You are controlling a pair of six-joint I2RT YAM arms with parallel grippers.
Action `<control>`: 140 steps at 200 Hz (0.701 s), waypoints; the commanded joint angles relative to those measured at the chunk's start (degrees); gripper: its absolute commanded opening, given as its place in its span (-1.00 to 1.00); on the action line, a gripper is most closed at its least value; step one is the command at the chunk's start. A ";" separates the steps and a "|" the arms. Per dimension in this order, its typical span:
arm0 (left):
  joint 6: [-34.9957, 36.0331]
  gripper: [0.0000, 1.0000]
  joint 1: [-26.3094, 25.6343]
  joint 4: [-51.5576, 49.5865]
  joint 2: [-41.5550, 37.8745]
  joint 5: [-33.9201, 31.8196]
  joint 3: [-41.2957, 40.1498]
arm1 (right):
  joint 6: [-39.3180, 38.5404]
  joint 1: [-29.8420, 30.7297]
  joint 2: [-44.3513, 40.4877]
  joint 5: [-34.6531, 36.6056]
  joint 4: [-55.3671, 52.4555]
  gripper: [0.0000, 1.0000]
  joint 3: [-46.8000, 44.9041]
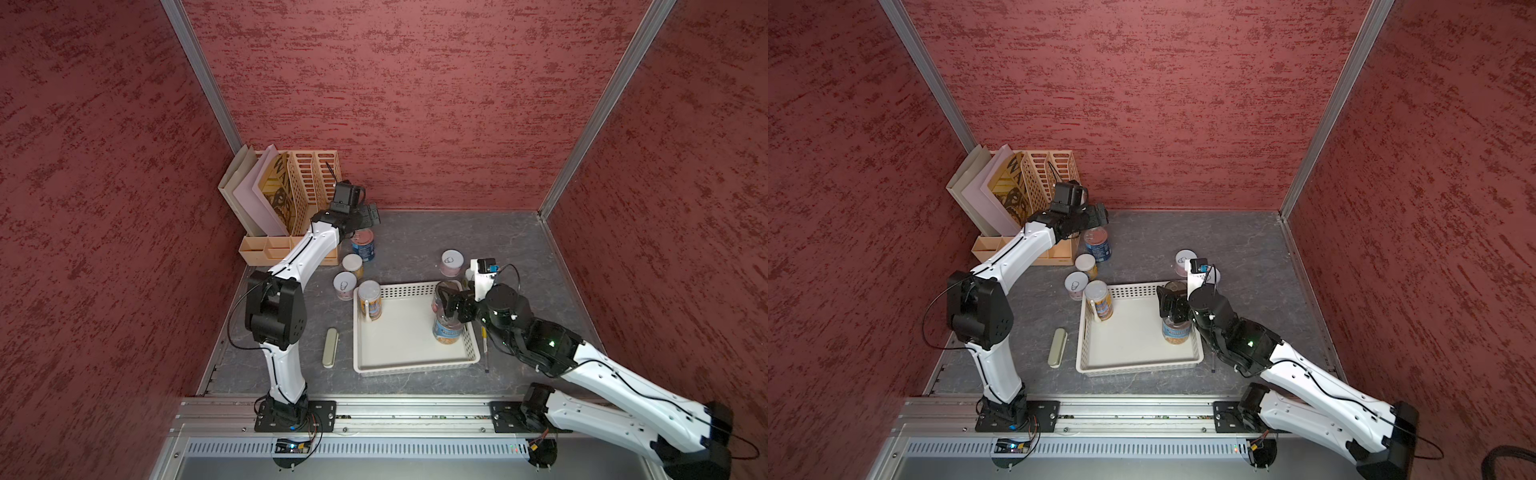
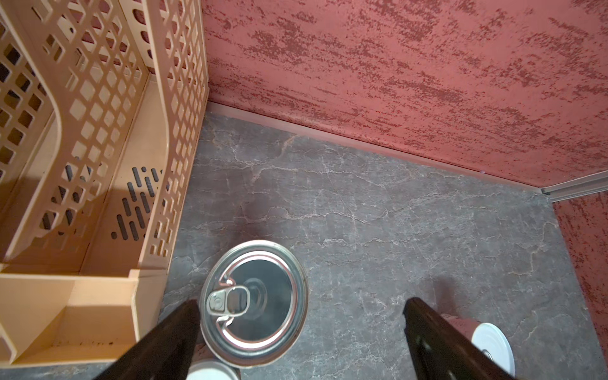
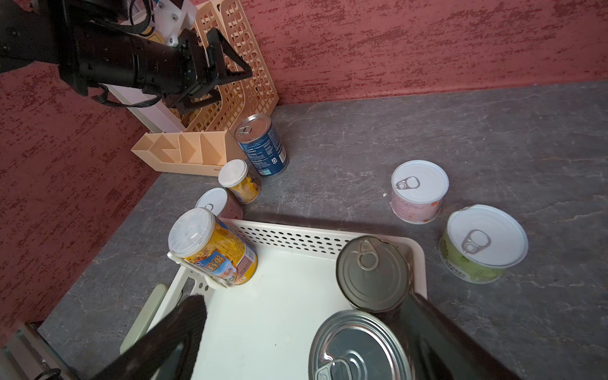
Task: Put the canned food in the basket
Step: Pick up the canned food from the center of the board.
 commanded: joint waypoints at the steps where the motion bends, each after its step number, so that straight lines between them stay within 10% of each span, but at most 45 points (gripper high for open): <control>1: 2.26 0.99 0.06 -1.61 3.10 -2.63 2.82 | 0.28 -0.51 0.03 -0.01 1.48 0.97 -0.42; 140: 3.69 0.99 0.75 0.44 11.59 -3.08 1.55 | 0.55 -0.53 2.39 -1.57 2.16 0.97 -0.34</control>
